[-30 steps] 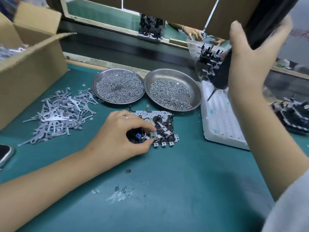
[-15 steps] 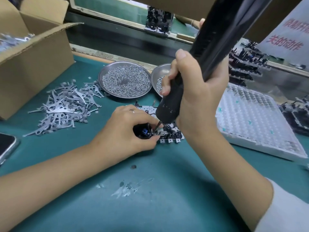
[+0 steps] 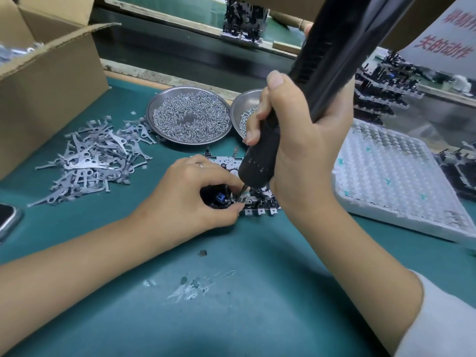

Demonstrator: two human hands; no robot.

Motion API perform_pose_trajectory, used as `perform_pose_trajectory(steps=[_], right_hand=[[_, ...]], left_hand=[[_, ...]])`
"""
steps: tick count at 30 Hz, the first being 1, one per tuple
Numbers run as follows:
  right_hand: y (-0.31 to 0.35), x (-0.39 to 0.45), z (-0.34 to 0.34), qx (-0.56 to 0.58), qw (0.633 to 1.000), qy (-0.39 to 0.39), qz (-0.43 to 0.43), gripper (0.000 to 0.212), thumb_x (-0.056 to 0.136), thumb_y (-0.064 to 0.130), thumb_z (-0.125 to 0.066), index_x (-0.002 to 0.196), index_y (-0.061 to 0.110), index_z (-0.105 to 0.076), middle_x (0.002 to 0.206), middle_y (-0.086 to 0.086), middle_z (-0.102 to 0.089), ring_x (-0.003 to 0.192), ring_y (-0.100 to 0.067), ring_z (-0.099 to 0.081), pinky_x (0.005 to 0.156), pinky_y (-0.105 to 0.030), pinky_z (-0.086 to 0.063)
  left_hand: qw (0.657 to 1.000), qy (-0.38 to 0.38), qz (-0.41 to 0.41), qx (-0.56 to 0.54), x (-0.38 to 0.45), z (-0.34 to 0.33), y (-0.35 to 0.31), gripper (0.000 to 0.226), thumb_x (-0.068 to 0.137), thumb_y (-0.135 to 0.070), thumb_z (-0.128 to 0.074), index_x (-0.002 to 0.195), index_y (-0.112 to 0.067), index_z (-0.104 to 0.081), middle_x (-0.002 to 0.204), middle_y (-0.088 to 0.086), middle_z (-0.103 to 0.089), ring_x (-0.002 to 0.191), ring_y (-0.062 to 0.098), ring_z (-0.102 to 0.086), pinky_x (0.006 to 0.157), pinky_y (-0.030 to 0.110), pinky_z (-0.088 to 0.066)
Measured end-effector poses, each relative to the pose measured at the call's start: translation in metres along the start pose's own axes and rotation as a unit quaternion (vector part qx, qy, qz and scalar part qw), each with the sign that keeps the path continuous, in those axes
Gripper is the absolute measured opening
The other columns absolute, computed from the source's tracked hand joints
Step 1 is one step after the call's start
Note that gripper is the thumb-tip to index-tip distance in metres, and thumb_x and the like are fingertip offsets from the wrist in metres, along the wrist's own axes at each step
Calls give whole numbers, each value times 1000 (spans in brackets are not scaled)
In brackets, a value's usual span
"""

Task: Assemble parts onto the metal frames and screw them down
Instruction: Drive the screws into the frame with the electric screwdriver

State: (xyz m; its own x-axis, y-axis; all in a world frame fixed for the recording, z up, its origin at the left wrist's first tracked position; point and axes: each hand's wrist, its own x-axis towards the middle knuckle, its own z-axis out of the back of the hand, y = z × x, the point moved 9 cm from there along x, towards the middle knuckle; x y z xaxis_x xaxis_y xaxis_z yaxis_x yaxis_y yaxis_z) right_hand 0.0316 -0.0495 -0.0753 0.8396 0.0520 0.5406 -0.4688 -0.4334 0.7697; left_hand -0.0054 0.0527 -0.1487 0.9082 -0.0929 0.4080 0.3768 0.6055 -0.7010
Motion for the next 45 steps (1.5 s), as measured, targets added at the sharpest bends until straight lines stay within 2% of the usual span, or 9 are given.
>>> perform_pose_trajectory(steps=[3, 8, 11, 16, 22, 25, 31, 34, 45], right_hand=[[0, 0, -1, 0, 1000, 4, 3, 23, 84, -2, -54, 87, 10, -36, 55, -3, -44, 36, -20, -41, 42, -23, -37], [1, 0, -1, 6, 1000, 7, 6, 22, 84, -3, -54, 89, 9, -36, 56, -4, -44, 37, -20, -40, 42, -22, -37], [0, -1, 0, 0, 1000, 6, 3, 22, 84, -3, -54, 90, 9, -36, 55, -4, -44, 37, -20, -41, 42, -23, -37], [0, -1, 0, -4, 1000, 10, 7, 22, 84, -3, -54, 90, 10, -36, 53, -2, -44, 36, -20, -41, 42, -23, -37], [1, -1, -1, -1, 1000, 15, 17, 24, 85, -4, -53, 91, 13, -37, 51, 1, -45, 35, -19, -41, 42, -23, -37], [2, -2, -1, -4, 1000, 15, 22, 24, 85, -4, -53, 90, 14, -38, 51, 1, -45, 35, -20, -41, 42, -23, -38], [3, -2, -1, -1, 1000, 14, 12, 22, 85, -2, -54, 91, 12, -38, 53, -2, -45, 36, -19, -41, 42, -22, -38], [9, 4, 3, 9, 1000, 9, 20, 21, 84, -2, -54, 93, 12, -40, 55, -5, -45, 37, -19, -42, 42, -22, -38], [7, 8, 13, -19, 999, -7, 35, 21, 85, -2, -53, 93, 12, -39, 51, 2, -45, 36, -20, -41, 42, -21, -37]], left_hand=[[1000, -3, 1, -1, 1, 0, 0, 20, 62, -28, -74, 80, -19, -75, 75, -21, -63, 81, 13, -56, 84, 36, -47], [1000, 0, 0, -12, 0, 0, 0, 20, 62, -27, -75, 81, -24, -74, 77, -19, -65, 82, 13, -57, 85, 36, -47], [1000, 1, 2, -20, 0, 0, -1, 22, 62, -27, -74, 80, -35, -65, 76, -21, -63, 81, 11, -57, 84, 33, -46], [1000, -1, 1, -17, 0, 1, -2, 26, 61, -27, -75, 78, -40, -59, 76, -23, -61, 81, 9, -55, 84, 32, -45], [1000, -3, 6, -12, -1, 0, 0, 24, 61, -27, -75, 81, -36, -66, 78, -19, -64, 82, 8, -56, 84, 31, -46], [1000, -3, 10, -8, -1, 0, 2, 20, 60, -27, -75, 80, -28, -73, 77, -19, -65, 82, 9, -56, 83, 31, -47], [1000, -3, 10, -14, -1, 1, 0, 20, 60, -24, -75, 80, -29, -72, 76, -20, -64, 81, 9, -56, 81, 27, -46], [1000, 0, 21, -21, -2, 1, 1, 27, 62, -15, -86, 82, -29, -73, 78, -12, -69, 83, 9, -57, 82, 28, -46], [999, 7, 29, -16, -2, 2, 1, 26, 64, -9, -85, 85, -21, -77, 80, -9, -70, 83, 9, -57, 84, 27, -46]])
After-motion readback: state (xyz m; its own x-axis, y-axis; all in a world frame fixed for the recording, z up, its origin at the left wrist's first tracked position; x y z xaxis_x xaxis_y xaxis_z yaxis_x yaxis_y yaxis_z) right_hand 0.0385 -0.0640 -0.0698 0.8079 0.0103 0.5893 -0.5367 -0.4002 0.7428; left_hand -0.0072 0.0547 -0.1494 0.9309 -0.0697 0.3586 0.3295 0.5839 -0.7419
